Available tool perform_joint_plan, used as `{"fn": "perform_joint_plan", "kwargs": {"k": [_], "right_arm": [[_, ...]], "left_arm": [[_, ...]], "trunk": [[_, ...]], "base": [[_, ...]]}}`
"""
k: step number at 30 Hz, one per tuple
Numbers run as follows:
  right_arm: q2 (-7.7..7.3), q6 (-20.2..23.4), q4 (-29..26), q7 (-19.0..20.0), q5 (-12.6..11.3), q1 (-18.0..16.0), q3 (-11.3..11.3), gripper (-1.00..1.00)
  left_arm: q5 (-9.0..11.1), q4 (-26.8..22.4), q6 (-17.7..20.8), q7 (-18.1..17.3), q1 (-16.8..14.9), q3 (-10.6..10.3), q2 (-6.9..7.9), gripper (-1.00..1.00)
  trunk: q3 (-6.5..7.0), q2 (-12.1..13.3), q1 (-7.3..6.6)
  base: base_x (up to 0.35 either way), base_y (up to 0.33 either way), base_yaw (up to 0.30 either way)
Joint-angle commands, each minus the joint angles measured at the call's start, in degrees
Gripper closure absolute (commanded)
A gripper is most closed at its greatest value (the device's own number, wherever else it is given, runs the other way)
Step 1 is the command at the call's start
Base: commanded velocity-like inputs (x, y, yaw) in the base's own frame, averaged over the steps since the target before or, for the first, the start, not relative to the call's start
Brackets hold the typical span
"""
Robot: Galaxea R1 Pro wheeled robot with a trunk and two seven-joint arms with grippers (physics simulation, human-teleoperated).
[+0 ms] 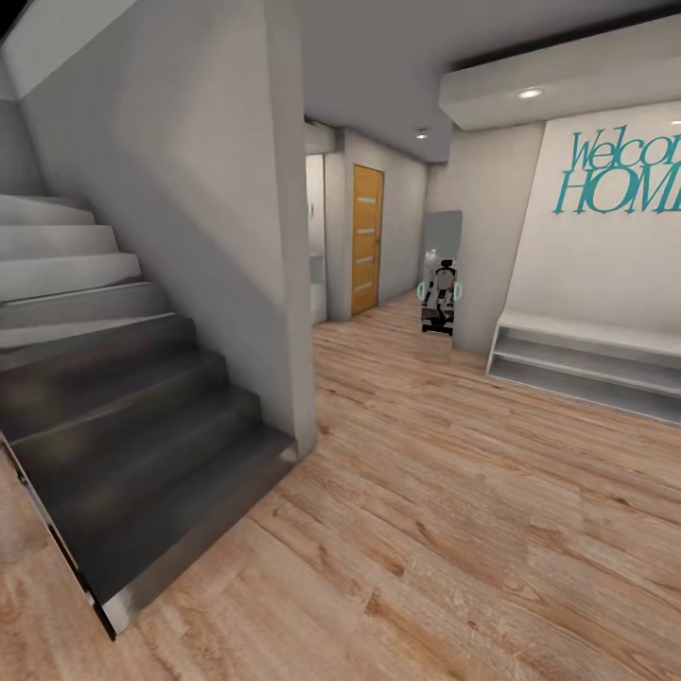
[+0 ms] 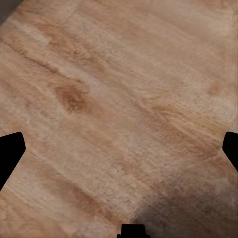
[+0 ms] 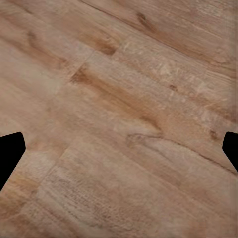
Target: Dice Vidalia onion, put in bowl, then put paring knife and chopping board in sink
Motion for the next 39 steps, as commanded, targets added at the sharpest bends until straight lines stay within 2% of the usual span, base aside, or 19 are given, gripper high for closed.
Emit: {"fn": "perform_joint_plan", "kwargs": {"k": [1,9,16,25,39], "right_arm": [[0.01,-0.2,0.0,-0.3,0.0,0.0,0.0,-1.0],[-0.07,-0.1,0.0,-0.5,-0.1,0.0,-0.1,-1.0],[-0.02,-0.1,0.5,-0.6,-0.1,0.0,-0.1,-1.0],[0.0,-0.2,1.1,-0.6,-0.1,0.0,-0.2,-1.0],[0.01,-0.2,1.2,-0.6,-0.1,0.0,-0.2,-1.0]], "left_arm": [[0.0,0.1,-0.3,0.0,0.0,0.0,-0.02,-1.0],[0.0,0.4,-0.5,0.0,0.0,0.0,-0.1,-1.0],[0.0,0.5,-0.6,0.0,0.0,-0.1,-0.15,-1.0],[0.0,0.5,-0.5,0.0,0.0,-0.1,-0.15,-1.0],[0.1,0.5,-0.5,0.0,0.0,-0.1,-0.15,-1.0]], "trunk": [[-0.05,0.0,0.0],[-0.05,0.0,0.0],[-0.05,0.0,0.0],[-0.05,0.0,0.0],[-0.05,0.0,0.0]], "base": [[0.0,0.0,0.0],[-0.007,0.0,0.001],[-0.233,0.0,0.088],[-0.26,0.0,0.218],[-0.023,0.0,0.246]]}}
